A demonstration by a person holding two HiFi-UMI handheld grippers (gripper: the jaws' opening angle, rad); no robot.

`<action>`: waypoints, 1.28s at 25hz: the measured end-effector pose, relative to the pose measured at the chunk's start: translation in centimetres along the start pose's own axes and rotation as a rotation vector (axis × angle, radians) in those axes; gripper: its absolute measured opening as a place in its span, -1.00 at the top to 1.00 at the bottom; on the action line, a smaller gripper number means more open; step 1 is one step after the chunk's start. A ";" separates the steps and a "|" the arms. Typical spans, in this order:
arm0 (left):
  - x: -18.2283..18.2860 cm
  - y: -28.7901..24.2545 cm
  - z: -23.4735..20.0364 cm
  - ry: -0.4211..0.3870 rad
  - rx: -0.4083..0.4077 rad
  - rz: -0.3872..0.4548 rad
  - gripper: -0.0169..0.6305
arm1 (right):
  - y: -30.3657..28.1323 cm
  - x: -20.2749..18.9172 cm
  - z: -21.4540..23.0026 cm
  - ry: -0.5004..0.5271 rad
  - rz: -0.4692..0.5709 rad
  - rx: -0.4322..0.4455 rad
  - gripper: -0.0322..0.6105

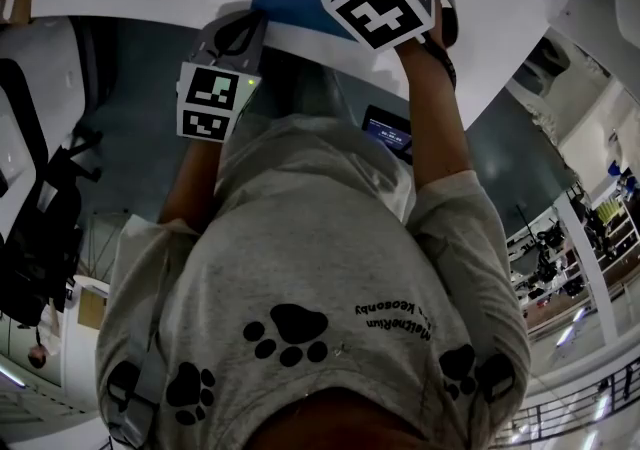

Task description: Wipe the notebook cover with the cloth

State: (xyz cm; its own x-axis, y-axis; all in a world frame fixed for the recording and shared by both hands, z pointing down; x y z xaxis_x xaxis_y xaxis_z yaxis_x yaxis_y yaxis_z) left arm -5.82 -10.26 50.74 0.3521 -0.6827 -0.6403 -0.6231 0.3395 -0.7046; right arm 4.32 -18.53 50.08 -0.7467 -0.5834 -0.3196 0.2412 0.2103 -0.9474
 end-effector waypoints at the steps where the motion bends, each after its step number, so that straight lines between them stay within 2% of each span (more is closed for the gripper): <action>1: 0.0 0.0 0.0 0.002 0.001 0.000 0.95 | 0.2 -0.4 0.2 -0.003 -0.005 -0.003 0.76; 23: 0.3 -0.4 0.1 0.022 0.010 -0.002 0.95 | 2.8 -10.3 4.2 -0.108 -0.113 -0.118 0.76; 28: 0.4 -0.6 0.0 0.019 0.012 0.000 0.95 | 4.0 -11.5 4.5 -0.179 -0.102 -0.144 0.76; 32: 0.3 -0.6 0.1 0.023 0.013 -0.001 0.95 | 5.9 -10.5 3.8 -0.188 -0.050 -0.160 0.76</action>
State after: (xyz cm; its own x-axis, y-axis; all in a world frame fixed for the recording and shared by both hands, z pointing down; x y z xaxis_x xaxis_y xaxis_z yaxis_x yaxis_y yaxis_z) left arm -5.21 -10.62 50.93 0.3366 -0.6979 -0.6322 -0.6136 0.3468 -0.7094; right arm 15.94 -14.19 47.79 -0.6235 -0.7285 -0.2837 0.0941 0.2903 -0.9523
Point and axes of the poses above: the fingertips, and each gripper's own axes: y backward along the fingers, z to its right, x out of its top, the point moved 1 cm from there along y, backward along the fingers, and after that the axes turned 3 degrees about -x, right-handed, at the moved point
